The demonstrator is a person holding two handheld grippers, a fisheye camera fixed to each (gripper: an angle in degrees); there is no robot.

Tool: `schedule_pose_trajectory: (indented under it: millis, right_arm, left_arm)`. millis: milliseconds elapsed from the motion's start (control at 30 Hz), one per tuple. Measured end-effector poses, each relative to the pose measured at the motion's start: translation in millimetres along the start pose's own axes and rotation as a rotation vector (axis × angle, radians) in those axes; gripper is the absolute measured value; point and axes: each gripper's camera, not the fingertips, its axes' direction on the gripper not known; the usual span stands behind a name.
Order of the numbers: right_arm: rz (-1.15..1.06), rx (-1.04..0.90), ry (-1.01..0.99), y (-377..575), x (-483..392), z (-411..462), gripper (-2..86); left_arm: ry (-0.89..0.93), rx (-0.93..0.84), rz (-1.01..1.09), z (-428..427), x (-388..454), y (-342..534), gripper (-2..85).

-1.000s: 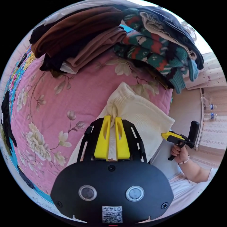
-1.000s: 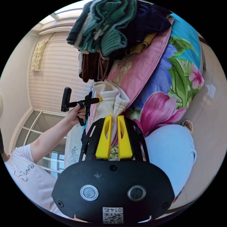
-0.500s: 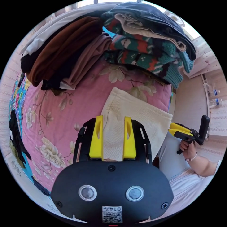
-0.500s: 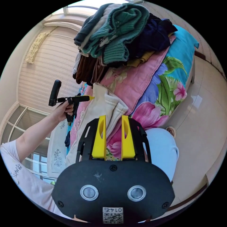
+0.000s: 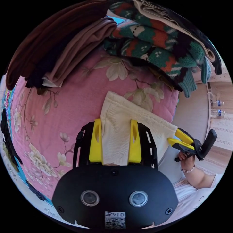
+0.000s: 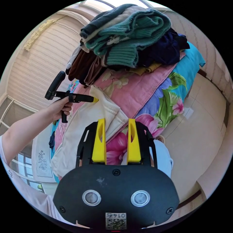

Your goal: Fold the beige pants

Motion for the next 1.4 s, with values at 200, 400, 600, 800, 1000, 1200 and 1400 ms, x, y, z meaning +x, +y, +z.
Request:
schedule_pose_trajectory:
  millis: [200,400,600,800,1000,1200,1400]
  right_arm:
    - [-0.023,-0.027,-0.084,9,-30,9,7.6]
    - [-0.189,0.018,-0.261,30,-96,-18,6.1]
    - [-0.449,-0.022,-0.480,63,-201,-40,5.8]
    - [-0.767,-0.182,-0.639,119,-354,-21,5.6]
    - [-1.046,-0.384,-0.690,208,-520,27,6.0]
    - [-1.305,-0.797,-0.411,333,-632,139,7.9]
    - [-1.402,-0.926,-0.297,379,-684,177,5.8]
  left_arm:
    - [0.019,0.024,0.015,2,-17,47,9.5]
    - [0.177,0.214,-0.051,-25,-50,136,6.0]
    - [0.292,0.554,-0.144,-90,-87,301,5.9]
    - [0.328,0.803,-0.393,-120,-149,528,5.9]
    - [0.304,0.936,-0.700,-103,-196,743,7.2]
    - [0.168,0.788,-1.258,-4,-215,947,5.4]
    - [0.209,0.874,-1.378,57,-171,1053,5.1]
